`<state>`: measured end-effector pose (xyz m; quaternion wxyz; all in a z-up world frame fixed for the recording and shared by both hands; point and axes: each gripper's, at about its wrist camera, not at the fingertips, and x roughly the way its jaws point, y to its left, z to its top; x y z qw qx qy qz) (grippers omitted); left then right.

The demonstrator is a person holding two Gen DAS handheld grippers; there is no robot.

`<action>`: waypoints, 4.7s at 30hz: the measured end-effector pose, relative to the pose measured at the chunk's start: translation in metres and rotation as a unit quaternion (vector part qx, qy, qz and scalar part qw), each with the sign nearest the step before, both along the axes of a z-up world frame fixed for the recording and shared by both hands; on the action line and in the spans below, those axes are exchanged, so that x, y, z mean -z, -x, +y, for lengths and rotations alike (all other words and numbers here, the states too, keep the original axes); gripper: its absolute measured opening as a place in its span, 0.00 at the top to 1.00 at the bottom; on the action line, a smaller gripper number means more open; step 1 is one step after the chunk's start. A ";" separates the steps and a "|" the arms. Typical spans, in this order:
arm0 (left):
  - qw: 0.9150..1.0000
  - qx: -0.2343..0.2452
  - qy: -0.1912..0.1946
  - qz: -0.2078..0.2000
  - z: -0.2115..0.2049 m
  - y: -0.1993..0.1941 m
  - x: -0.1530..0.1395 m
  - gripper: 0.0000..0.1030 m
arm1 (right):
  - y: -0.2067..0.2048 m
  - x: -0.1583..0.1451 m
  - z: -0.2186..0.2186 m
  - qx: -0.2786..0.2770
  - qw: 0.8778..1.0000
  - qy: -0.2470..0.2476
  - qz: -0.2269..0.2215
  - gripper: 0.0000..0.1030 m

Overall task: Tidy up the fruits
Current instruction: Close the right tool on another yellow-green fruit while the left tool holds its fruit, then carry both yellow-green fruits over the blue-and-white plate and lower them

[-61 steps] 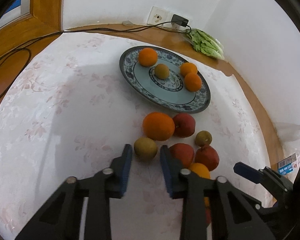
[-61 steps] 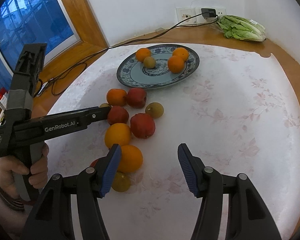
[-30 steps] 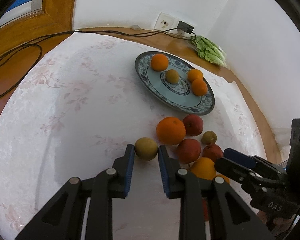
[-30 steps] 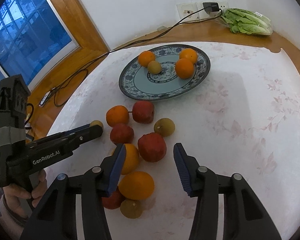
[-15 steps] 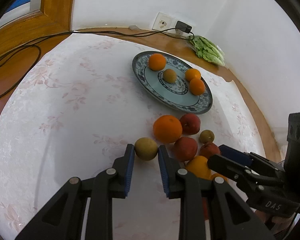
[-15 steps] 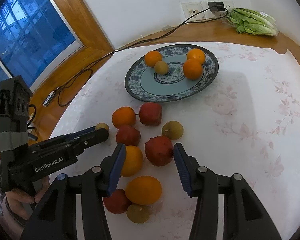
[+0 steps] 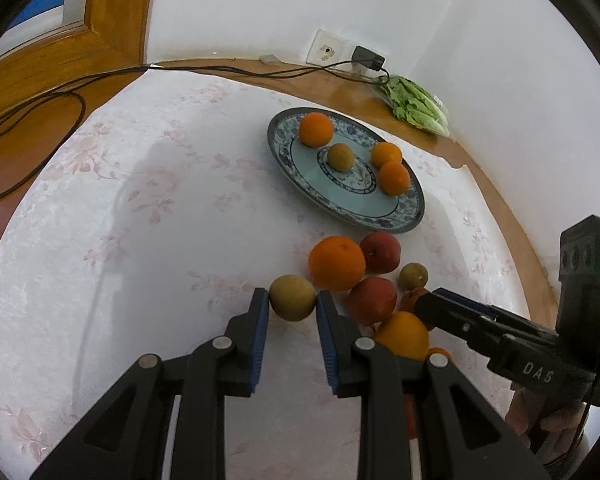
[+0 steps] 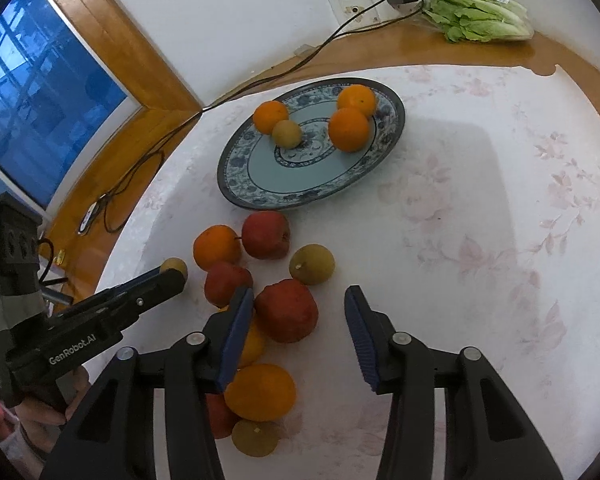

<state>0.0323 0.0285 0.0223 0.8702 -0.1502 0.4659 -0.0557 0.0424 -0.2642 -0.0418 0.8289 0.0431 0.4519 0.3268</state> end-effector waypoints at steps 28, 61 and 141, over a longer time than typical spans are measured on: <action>1.000 0.001 0.000 -0.007 0.000 0.003 -0.005 0.75 | 0.008 0.000 -0.001 -0.011 0.999 -0.021 0.041 0.51; 1.000 0.004 -0.002 -0.010 -0.002 0.005 -0.008 0.75 | -0.005 -0.016 0.001 0.014 0.999 0.024 -0.022 0.72; 0.996 0.046 -0.067 -0.022 -0.037 -0.114 0.004 0.76 | -0.078 -0.014 0.047 0.012 0.991 0.090 -0.100 0.73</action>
